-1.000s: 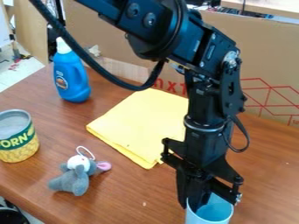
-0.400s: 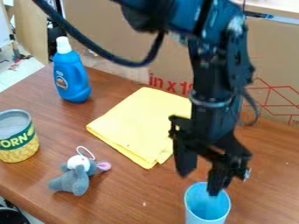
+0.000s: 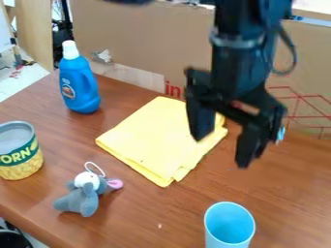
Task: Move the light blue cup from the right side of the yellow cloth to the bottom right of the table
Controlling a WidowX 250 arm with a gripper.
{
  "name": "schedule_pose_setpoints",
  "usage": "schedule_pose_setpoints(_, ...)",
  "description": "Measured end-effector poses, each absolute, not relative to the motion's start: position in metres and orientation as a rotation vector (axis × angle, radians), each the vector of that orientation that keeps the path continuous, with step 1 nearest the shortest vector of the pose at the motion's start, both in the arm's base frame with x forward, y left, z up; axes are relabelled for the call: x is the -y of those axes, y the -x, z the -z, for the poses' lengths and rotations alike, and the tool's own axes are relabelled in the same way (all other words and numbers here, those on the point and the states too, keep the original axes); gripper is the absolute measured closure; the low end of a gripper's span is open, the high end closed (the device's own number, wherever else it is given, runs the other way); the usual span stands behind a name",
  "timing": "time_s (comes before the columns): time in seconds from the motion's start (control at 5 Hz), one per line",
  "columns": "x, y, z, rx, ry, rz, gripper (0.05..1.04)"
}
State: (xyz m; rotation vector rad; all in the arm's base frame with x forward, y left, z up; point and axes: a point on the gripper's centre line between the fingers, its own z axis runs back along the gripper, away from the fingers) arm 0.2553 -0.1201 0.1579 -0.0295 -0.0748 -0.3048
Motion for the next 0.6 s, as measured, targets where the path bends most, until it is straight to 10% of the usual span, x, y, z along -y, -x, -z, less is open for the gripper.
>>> schedule_pose_setpoints(0.6,0.010,-0.264,-0.178,0.003,-0.056,0.160,0.081)
